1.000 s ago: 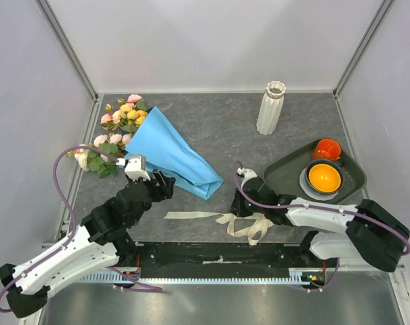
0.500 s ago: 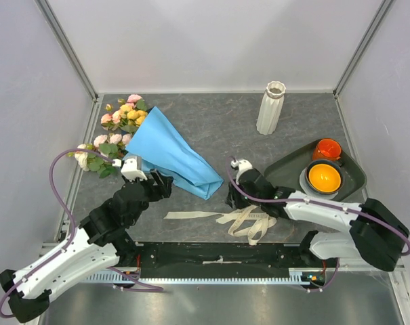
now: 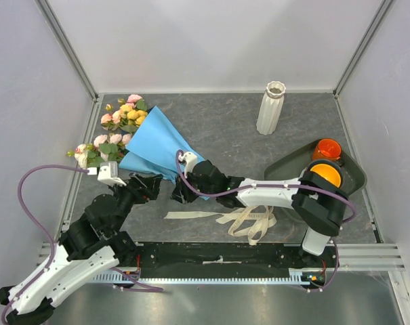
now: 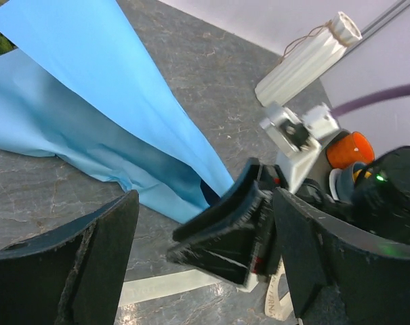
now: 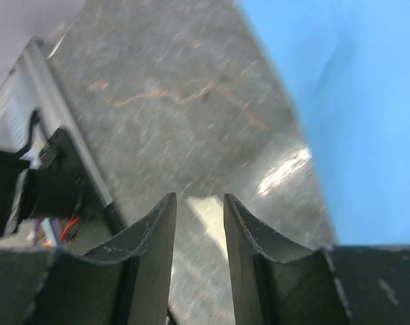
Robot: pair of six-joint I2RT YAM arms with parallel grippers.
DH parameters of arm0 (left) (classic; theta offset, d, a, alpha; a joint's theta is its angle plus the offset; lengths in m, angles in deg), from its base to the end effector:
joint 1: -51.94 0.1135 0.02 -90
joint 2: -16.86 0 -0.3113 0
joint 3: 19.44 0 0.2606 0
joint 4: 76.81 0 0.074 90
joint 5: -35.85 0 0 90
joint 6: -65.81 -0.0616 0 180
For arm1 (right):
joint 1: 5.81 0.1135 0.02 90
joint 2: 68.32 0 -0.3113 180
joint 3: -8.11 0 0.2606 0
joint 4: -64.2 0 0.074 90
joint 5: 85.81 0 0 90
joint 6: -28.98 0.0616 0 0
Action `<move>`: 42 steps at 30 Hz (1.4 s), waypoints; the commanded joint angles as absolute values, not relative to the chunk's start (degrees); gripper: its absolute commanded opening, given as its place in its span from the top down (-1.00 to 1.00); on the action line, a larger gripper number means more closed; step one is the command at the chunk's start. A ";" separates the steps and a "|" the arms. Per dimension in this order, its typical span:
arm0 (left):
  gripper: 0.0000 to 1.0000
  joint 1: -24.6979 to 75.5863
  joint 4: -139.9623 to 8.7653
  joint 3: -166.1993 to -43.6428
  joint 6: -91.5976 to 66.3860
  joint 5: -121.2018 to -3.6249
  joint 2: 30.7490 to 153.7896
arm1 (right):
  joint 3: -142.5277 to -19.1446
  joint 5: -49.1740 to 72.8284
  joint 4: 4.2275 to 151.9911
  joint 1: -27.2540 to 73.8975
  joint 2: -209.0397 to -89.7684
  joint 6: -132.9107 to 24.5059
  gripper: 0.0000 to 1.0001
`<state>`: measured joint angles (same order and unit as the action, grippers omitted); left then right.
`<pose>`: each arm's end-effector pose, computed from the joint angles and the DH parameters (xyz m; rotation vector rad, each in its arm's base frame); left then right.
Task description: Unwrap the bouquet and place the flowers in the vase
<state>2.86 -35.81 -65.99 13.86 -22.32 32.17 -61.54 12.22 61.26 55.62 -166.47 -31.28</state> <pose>0.0685 -0.0294 0.3094 -0.2445 1.7409 -0.6395 0.1909 0.3685 0.2391 -0.6966 2.0969 1.1021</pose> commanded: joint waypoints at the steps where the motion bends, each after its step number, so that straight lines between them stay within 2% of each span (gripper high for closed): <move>1: -0.72 3.16 -34.32 -67.56 12.99 -21.01 31.54 | -69.00 2.19 65.10 53.70 -170.53 -34.37 0.17; 5: -0.72 3.16 -34.49 -66.94 15.27 -23.73 33.82 | -74.28 -8.18 73.28 46.95 -173.44 -35.79 0.14; 9: -0.72 3.16 -37.90 -65.10 16.16 -25.76 36.10 | -73.41 -7.86 74.09 39.74 -172.92 -36.05 0.10; 10: -0.72 3.16 -38.61 -64.57 16.16 -26.11 36.37 | -73.49 -7.94 74.17 38.50 -173.17 -36.75 0.07; 11: -0.72 3.16 -39.40 -63.87 16.07 -26.81 36.81 | -74.54 -7.94 74.17 36.32 -174.57 -39.63 -0.07; 12: -0.72 3.16 -40.02 -63.78 16.16 -27.08 37.16 | -75.50 -7.86 74.70 35.25 -175.80 -41.66 -0.12; 16: -0.72 3.16 -40.38 -64.13 16.16 -28.31 39.53 | -84.90 -6.28 84.00 31.03 -181.52 -46.68 -0.22; 17: -0.72 3.25 -40.29 -64.13 15.98 -28.66 39.80 | -85.09 -5.84 84.97 30.85 -181.09 -47.47 -0.31; 22: -0.72 3.25 -40.12 -64.74 14.84 -28.14 39.54 | -79.50 8.88 81.04 30.85 -175.65 -45.47 -0.57; 26: -0.72 3.17 -40.20 -66.32 13.52 -27.61 40.68 | -74.02 17.09 69.45 31.02 -173.08 -41.60 -0.85; 29: -0.72 3.16 -40.03 -68.08 12.55 -27.96 41.64 | -77.35 22.10 71.44 31.11 -177.03 -40.54 -0.86; 34: -0.71 3.16 -39.85 -68.44 12.73 -28.93 41.48 | -76.74 27.82 66.00 31.02 -178.97 -39.48 -0.96; 42: -0.69 3.16 -39.85 -69.22 12.12 -29.10 41.38 | -80.26 34.24 67.31 32.16 -181.79 -40.36 -0.92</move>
